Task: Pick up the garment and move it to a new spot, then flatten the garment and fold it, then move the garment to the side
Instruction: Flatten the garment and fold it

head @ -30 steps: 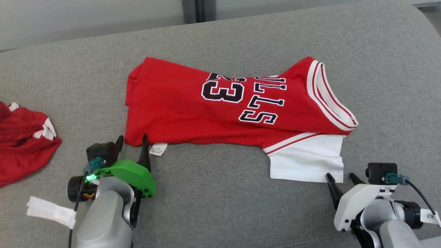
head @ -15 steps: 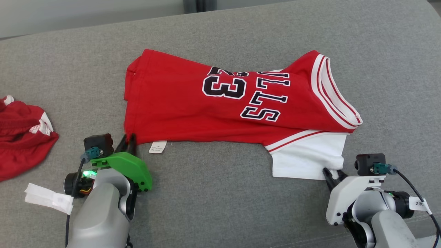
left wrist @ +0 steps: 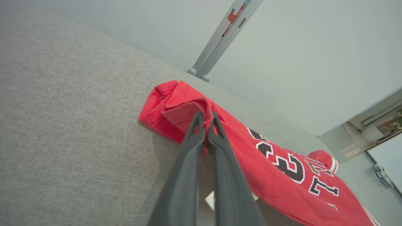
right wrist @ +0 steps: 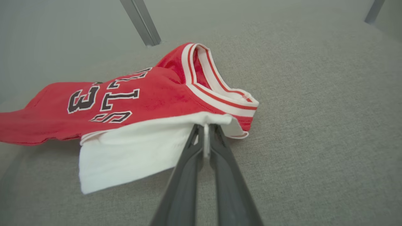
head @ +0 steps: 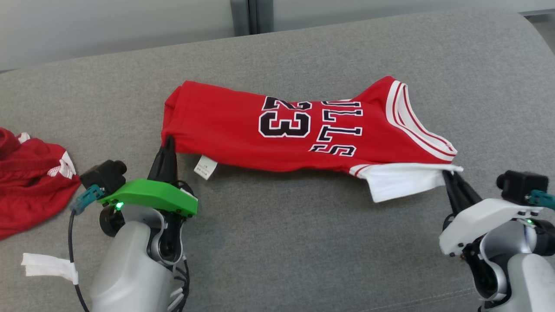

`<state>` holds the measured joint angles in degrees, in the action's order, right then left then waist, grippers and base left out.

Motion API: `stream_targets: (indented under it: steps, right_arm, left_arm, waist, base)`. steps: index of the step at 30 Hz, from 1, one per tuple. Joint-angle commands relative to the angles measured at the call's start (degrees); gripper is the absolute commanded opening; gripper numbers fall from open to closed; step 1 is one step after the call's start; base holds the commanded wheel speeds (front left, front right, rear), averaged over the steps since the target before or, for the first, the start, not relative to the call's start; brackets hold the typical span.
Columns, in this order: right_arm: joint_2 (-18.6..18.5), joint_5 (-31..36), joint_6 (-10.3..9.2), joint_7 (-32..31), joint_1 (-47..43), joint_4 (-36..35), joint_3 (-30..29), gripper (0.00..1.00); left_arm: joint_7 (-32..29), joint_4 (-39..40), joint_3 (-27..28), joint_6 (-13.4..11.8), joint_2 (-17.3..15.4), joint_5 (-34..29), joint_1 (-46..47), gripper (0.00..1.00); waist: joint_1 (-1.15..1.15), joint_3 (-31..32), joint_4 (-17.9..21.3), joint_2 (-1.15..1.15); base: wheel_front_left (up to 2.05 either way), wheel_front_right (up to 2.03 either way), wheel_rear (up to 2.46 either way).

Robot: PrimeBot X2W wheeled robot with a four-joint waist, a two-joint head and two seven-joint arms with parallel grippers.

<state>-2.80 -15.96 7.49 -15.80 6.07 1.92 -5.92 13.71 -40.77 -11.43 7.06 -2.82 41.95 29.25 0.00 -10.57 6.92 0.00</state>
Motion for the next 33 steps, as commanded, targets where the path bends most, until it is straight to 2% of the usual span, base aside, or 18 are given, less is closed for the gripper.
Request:
stream_targets:
  steps: [1,6,9,11,16,19,20,22,24,28,33]
  right_arm:
    - [-0.2,-0.6,0.0,0.5,-0.5,-2.1,-1.0,0.0]
    - [-0.2,-1.7,0.0,0.3,1.5,-10.9,-2.9,0.0]
    - [-0.5,-2.3,0.0,-0.6,5.3,-15.8,-3.1,0.0]
    - [-1.5,-3.1,0.0,-1.4,9.2,-16.6,-2.7,0.0]
    - [-4.7,-6.7,0.01,-3.5,24.2,-9.7,0.4,0.0]
    - [-7.1,-8.2,0.0,-0.6,35.0,-2.3,3.6,0.0]
    - [-8.2,-7.4,0.0,2.1,40.3,1.9,5.1,0.0]
    - [-8.8,-4.9,0.0,7.6,48.0,8.7,7.0,0.0]
    - [-8.8,-1.2,-0.02,14.5,56.1,15.0,7.0,0.0]
    - [-7.8,5.7,-0.05,26.8,69.2,22.9,4.4,0.0]
    - [-7.8,9.2,-0.05,30.9,79.1,23.7,3.3,0.0]
  left_arm:
    - [-0.3,3.2,-0.6,0.2,-0.2,2.7,-1.0,0.0]
    - [-6.0,17.6,-3.3,0.3,-0.2,14.6,-2.6,0.0]
    - [-11.5,24.2,-4.0,-1.5,-0.3,17.8,-0.5,0.0]
    - [-15.5,27.0,-3.7,-2.9,-0.7,20.0,1.4,0.0]
    - [-22.2,28.6,-0.3,-7.5,-2.4,24.2,10.1,0.0]
    - [-22.6,26.7,2.4,-9.1,-3.9,24.6,17.3,0.0]
    - [-21.9,25.7,3.2,-9.3,-5.1,23.4,21.1,0.0]
    - [-20.9,23.3,3.8,-9.0,-7.6,21.4,26.0,0.0]
    - [-19.5,21.8,4.5,-7.5,-8.9,20.1,31.0,0.0]
    - [-13.2,20.0,7.6,-4.0,-9.0,20.2,40.7,0.0]
    - [-6.8,19.2,9.0,-0.8,-7.9,20.4,49.9,0.0]
  waist:
    - [0.0,0.9,0.0,0.0]
    - [0.0,0.7,0.0,0.0]
    - [0.0,-0.7,0.3,0.0]
    - [0.0,-2.0,0.9,0.0]
    - [0.0,-8.7,2.8,0.0]
    - [0.0,-13.9,4.1,0.0]
    - [0.0,-16.2,4.8,0.0]
    - [0.0,-18.7,6.1,0.0]
    - [0.0,-20.4,7.1,0.0]
    - [0.0,-22.4,6.6,0.0]
    - [0.0,-23.0,5.2,0.0]
  base:
    - [0.0,0.0,0.0]
    - [0.0,0.0,0.0]
    - [0.0,0.0,0.0]
    - [0.0,0.0,0.0]
    - [0.0,0.0,0.0]
    - [0.0,0.0,0.0]
    - [0.0,0.0,0.0]
    - [0.0,0.0,0.0]
    - [0.0,0.0,0.0]
    - [0.0,0.0,0.0]
    - [0.0,0.0,0.0]
